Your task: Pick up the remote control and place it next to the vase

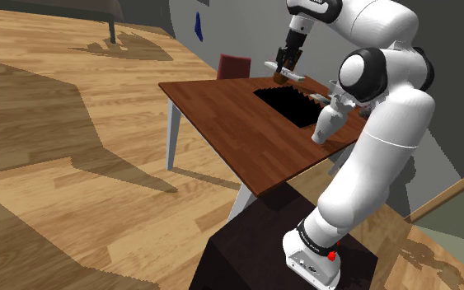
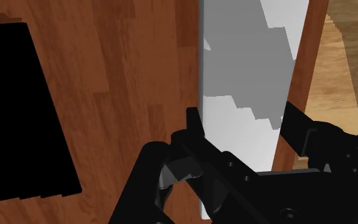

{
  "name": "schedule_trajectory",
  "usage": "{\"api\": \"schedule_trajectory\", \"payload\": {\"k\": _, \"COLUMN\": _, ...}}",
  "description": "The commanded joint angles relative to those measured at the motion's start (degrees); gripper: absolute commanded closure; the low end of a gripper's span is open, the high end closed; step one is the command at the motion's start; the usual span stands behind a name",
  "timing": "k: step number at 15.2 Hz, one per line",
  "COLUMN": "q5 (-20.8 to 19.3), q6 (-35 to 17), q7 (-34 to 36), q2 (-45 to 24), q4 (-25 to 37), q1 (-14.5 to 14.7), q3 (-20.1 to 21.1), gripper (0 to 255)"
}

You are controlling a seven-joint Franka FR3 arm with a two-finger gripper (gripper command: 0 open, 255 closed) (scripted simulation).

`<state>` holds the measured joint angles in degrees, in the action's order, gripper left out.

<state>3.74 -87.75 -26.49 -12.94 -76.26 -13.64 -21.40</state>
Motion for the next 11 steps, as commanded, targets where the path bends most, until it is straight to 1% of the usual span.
{"api": "schedule_trajectory", "payload": {"k": 1, "q5": -0.4, "q6": -0.3, "q7": -2.5, "q2": 1.5, "q4": -1.7, "q1": -1.3, "q3": -1.0, "gripper": 255}}
{"api": "schedule_trajectory", "payload": {"k": 6, "q5": -0.3, "q6": -0.7, "q7": -8.9, "q2": 2.2, "q4": -2.9, "q1": -5.2, "q3": -3.5, "gripper": 255}}
{"api": "schedule_trajectory", "payload": {"k": 11, "q5": 0.6, "q6": -0.5, "q7": -15.6, "q2": 1.3, "q4": -1.9, "q1": -9.5, "q3": -6.0, "gripper": 255}}
